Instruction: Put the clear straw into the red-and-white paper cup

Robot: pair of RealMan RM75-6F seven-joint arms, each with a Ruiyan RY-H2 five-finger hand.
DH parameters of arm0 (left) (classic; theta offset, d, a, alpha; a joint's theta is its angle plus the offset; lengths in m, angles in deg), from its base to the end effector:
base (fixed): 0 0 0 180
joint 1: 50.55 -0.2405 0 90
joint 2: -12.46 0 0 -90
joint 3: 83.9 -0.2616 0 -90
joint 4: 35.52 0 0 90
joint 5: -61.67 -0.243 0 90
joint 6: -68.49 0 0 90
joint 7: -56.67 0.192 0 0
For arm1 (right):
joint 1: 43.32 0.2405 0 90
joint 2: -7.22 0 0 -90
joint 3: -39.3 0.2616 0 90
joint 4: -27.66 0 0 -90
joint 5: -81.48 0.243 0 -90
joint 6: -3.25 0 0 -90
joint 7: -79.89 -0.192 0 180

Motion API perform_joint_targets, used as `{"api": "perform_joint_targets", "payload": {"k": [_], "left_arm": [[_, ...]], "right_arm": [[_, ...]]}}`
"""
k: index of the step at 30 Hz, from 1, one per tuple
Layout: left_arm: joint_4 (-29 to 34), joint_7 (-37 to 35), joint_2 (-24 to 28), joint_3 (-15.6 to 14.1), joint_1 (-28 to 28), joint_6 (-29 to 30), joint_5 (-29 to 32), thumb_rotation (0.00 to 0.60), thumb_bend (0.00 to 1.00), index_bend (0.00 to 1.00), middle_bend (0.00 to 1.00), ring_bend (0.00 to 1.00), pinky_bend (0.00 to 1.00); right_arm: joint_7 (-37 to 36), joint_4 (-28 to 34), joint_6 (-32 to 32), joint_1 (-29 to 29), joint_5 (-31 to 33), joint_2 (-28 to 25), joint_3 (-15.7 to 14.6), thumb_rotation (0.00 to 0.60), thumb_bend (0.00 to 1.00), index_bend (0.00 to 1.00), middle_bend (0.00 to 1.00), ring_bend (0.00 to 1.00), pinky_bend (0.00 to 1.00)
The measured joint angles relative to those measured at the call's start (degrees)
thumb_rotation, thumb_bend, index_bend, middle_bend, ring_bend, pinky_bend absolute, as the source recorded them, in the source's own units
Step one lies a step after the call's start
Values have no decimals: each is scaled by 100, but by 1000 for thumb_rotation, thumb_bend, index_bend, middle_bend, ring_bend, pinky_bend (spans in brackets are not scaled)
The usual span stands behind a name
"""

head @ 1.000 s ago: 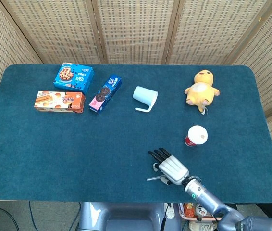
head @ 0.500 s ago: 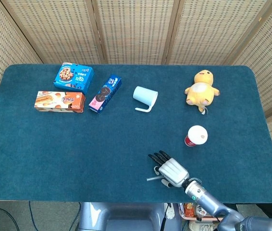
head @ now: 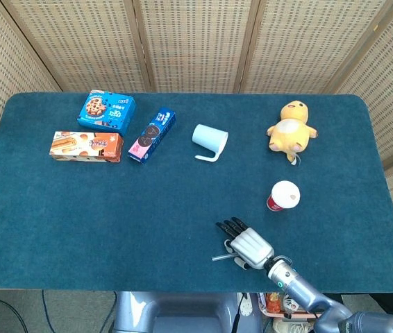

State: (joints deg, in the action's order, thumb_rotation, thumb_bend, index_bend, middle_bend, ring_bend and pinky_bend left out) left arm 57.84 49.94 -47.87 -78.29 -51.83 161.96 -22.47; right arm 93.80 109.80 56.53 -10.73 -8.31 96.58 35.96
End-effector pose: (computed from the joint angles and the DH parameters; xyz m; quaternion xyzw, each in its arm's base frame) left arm -0.3423 0.2048 0.1884 -0.5140 -0.3795 -0.4323 0.6363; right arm -0.1939 -0.2818 -0.1187 0.8520 -0.3041 0.3035 0.2993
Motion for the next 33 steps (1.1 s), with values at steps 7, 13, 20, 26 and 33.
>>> {"api": "perform_joint_targets", "payload": {"k": [7,13,20,26,33], "left_arm": [[-8,-16,2,2,11,-32,18,600,55,0,0,0,0],[-19,4,-13,-4,5,-29,29,600,55,0,0,0,0],[-41,-11,-15,0,13,-54,45,600,55,0,0,0,0],[-42,-19,-14,-5,15,-64,44,600,55,0,0,0,0],[-56,-29,-19,-4,41,-153,91,600,55,0,0,0,0]], "right_arm": [[-99,-139,16,-11,-13,50,-49,600,454,577,41,0,0],[-191,-242,48,-15,-52,114,-84,600,460,646,64,0,0],[-480,-110,298,-15,-236,33,-82,600,474,689,86,0,0],[-703,210,518,28,-388,-174,0,600,482,691,91,0,0],[-990,845,663,97,-360,-622,168,600,487,691,93,0,0]]}}
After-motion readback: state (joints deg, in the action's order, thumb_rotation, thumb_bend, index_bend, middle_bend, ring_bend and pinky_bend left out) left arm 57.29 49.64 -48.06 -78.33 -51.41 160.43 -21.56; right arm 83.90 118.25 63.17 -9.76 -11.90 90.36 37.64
